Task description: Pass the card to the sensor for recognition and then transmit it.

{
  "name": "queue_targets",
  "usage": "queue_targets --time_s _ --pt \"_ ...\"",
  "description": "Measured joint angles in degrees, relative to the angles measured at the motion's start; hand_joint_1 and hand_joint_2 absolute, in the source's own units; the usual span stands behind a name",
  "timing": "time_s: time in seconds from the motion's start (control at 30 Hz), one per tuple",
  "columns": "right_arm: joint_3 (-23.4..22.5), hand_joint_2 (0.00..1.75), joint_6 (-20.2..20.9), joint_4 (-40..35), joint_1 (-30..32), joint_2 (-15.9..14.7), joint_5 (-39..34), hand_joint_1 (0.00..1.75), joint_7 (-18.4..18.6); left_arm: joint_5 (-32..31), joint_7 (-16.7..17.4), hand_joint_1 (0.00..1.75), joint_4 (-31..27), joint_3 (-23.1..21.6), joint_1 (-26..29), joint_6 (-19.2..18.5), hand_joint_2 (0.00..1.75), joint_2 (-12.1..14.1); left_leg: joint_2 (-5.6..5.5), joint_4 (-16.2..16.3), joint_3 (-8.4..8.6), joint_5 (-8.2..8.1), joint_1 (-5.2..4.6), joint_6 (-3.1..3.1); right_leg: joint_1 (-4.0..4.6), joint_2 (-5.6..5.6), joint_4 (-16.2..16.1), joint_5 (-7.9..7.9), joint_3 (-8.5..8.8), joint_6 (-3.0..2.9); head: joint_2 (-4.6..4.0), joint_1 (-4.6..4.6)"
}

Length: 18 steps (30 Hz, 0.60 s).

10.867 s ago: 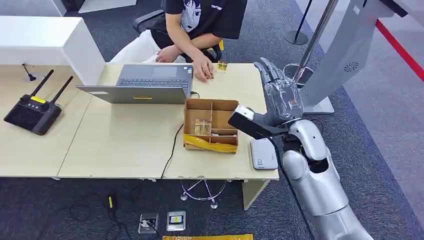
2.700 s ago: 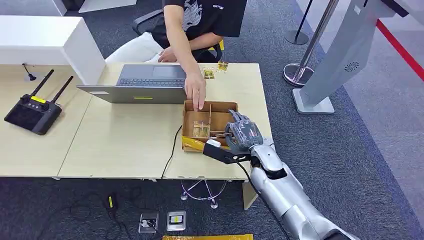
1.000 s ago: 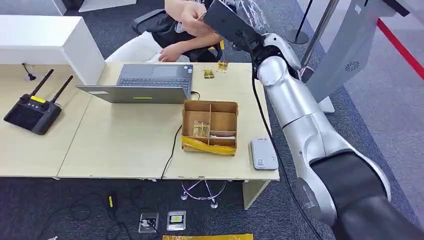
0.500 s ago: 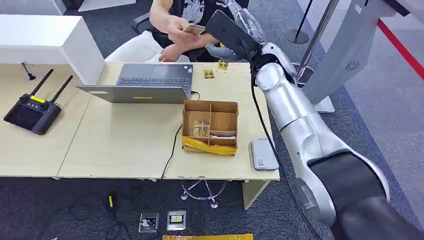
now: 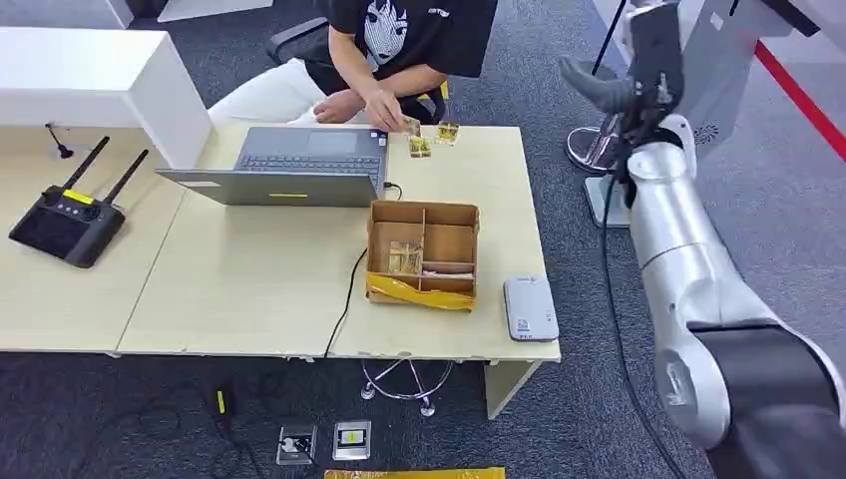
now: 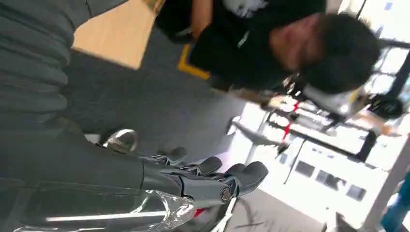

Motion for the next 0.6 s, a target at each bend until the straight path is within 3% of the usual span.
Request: queue_targets --time_s 0.07,0.13,0.23,0.33,0.43,0.47,0.5,0.53,0.57,0.6 --pt "-2.86 1.75 0.09 0.0 3.28 -3.94 -1.16 0.0 0.14 0.32 0.0 0.0 0.09 0.09 0.66 0.28 1.75 0.2 0.1 0.01 0.02 -0.1 -0.01 0.13 -0.02 0.09 -0.04 0.03 -0.07 0.06 0.0 -0.04" --pt "-5.44 1.75 -2.02 0.02 6.88 -6.82 -2.36 0.0 5.06 1.38 0.0 0.0 0.11 0.22 0.58 1.23 1.75 0.24 0.14 0.01 0.09 -0.17 0.0 0.14 0.01 0.08 -0.09 0.01 -0.02 0.08 0.0 -0.04" --pt "-9.15 1.75 -1.79 0.78 18.93 -11.98 -5.65 0.0 10.01 3.06 0.87 0.0 0.11 0.44 0.61 2.58 1.75 0.2 -0.41 0.01 0.58 -0.45 0.4 0.26 0.38 -0.48 -0.52 -0.36 0.9 0.23 0.0 0.04" --pt "-11.73 1.75 -1.4 2.49 30.85 -14.11 -6.79 0.0 10.64 3.58 1.27 0.0 0.15 0.7 1.4 3.06 1.75 0.26 -0.62 -0.03 0.43 -0.65 0.42 0.17 0.4 -0.67 -0.45 -0.49 0.95 0.17 0.0 -0.13" --pt "-13.22 1.75 -1.53 3.36 35.0 -15.27 -6.64 0.0 11.56 3.65 1.38 0.0 0.24 0.74 1.05 3.1 1.75 0.44 -0.27 -0.03 0.36 -0.67 0.34 0.15 0.32 -0.32 -0.38 -0.48 0.66 0.17 0.0 -0.09" --pt "-13.5 1.75 -1.57 3.56 35.45 -15.58 -6.42 0.26 12.18 3.65 1.38 0.0 0.24 0.74 0.94 3.1 1.75 0.44 -0.19 -0.03 0.38 -0.67 0.35 0.15 0.33 -0.23 -0.38 -0.49 0.62 0.17 0.0 -0.07" --pt "-13.87 1.75 -1.47 3.74 35.87 -15.99 -5.73 1.75 13.69 3.69 1.49 0.0 0.24 0.74 0.85 3.17 1.75 0.42 -0.12 -0.03 0.44 -0.67 0.38 0.14 0.34 -0.2 -0.39 -0.49 0.59 0.16 0.0 -0.04" --pt "-14.09 1.75 -0.96 3.98 36.49 -16.28 -4.74 1.75 15.96 3.72 1.71 0.23 0.24 0.74 0.73 3.19 1.75 0.39 -0.09 -0.04 0.48 -0.68 0.4 0.13 0.37 -0.14 -0.39 -0.51 0.64 0.14 0.0 -0.04" --pt "-14.14 1.75 0.11 4.29 37.64 -16.47 -3.58 1.75 18.44 3.74 1.86 1.61 0.24 0.74 0.63 3.21 1.75 0.39 -0.08 -0.04 0.54 -0.69 0.42 0.12 0.41 -0.1 -0.41 -0.53 0.66 0.11 0.0 -0.04" --pt "-14.11 1.75 1.93 4.77 39.74 -16.5 -2.13 1.75 21.15 3.74 2.1 1.75 0.24 0.74 0.57 3.19 1.75 0.39 -0.12 -0.04 0.56 -0.71 0.47 0.14 0.46 -0.17 -0.42 -0.58 0.77 0.1 0.0 -0.04"
